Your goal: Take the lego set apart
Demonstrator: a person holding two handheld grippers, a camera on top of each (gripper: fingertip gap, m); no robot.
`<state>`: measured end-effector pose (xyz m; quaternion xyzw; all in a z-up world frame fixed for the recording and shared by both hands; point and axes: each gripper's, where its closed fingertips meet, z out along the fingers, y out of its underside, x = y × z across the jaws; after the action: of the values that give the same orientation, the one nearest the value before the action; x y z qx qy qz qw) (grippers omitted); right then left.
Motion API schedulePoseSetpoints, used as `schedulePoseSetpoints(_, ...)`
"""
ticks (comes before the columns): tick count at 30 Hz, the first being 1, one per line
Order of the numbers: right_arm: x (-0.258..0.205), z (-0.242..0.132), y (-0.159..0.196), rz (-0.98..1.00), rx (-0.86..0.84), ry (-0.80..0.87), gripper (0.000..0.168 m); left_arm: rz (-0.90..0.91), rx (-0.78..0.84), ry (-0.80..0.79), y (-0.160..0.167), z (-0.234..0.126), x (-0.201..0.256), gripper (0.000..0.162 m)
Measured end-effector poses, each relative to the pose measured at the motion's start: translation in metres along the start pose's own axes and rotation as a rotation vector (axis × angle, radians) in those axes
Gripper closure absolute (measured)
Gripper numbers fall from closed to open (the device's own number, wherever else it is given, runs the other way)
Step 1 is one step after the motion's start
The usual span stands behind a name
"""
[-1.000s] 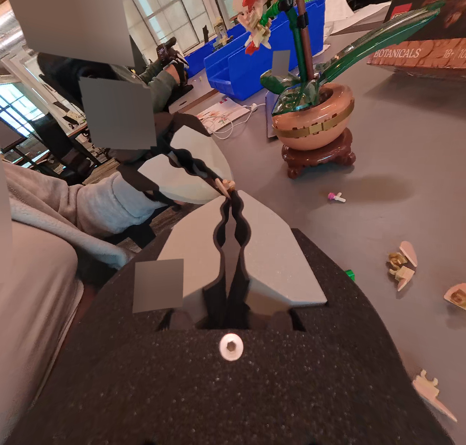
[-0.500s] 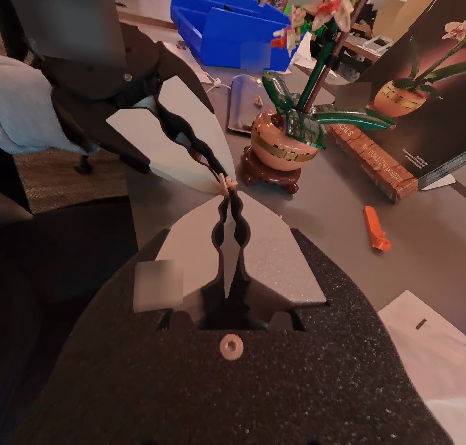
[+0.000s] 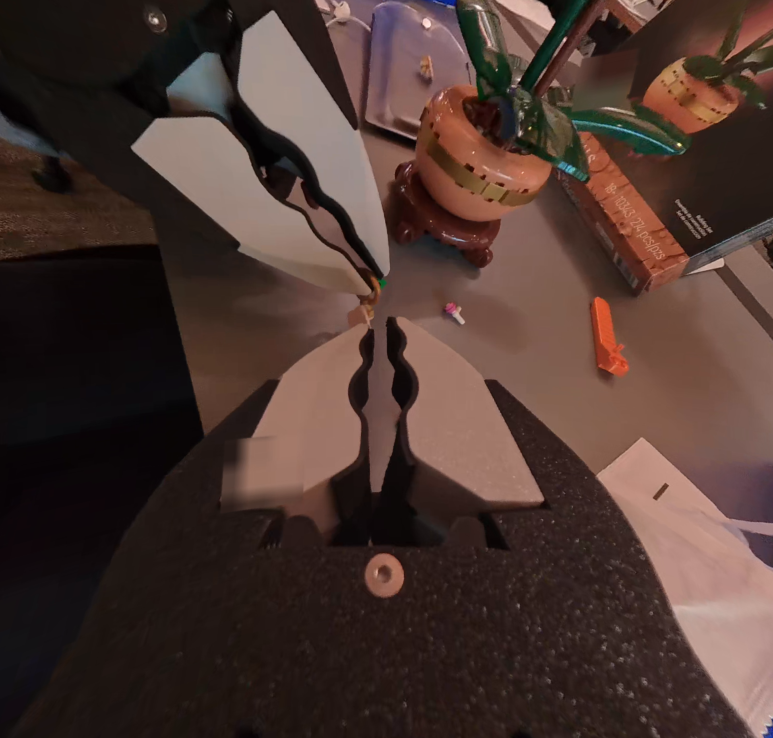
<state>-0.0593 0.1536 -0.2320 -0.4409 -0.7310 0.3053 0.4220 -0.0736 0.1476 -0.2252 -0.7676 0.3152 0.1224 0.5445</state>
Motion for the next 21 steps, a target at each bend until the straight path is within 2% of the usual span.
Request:
schedulePoseSetpoints(2,-0.003,0.001,-0.001,0.036,-0.009,-0.028,0.160,-0.004,0.007,-0.004,-0.001,-0.001,-0.001,0.158)
schedulePoseSetpoints(4,-0.009,0.003,-0.002,0.089,-0.021,-0.072,0.148,-0.012,0.024,-0.003,-0.003,-0.002,-0.002,0.158)
schedulePoseSetpoints(10,-0.010,0.014,0.012,0.108,-0.155,-0.130,0.147,-0.028,0.044,0.002,-0.004,-0.005,-0.003,0.158)
schedulePoseSetpoints(14,-0.010,0.013,-0.005,0.147,-0.065,-0.168,0.149,-0.056,0.106,0.013,-0.012,-0.009,-0.003,0.158)
schedulePoseSetpoints(18,-0.004,0.005,-0.025,0.195,0.086,-0.175,0.162,-0.157,0.187,0.046,-0.022,-0.016,-0.007,0.158)
schedulePoseSetpoints(21,-0.004,-0.001,-0.032,0.209,0.150,-0.196,0.164,-0.222,0.227,0.061,-0.026,-0.020,-0.011,0.158)
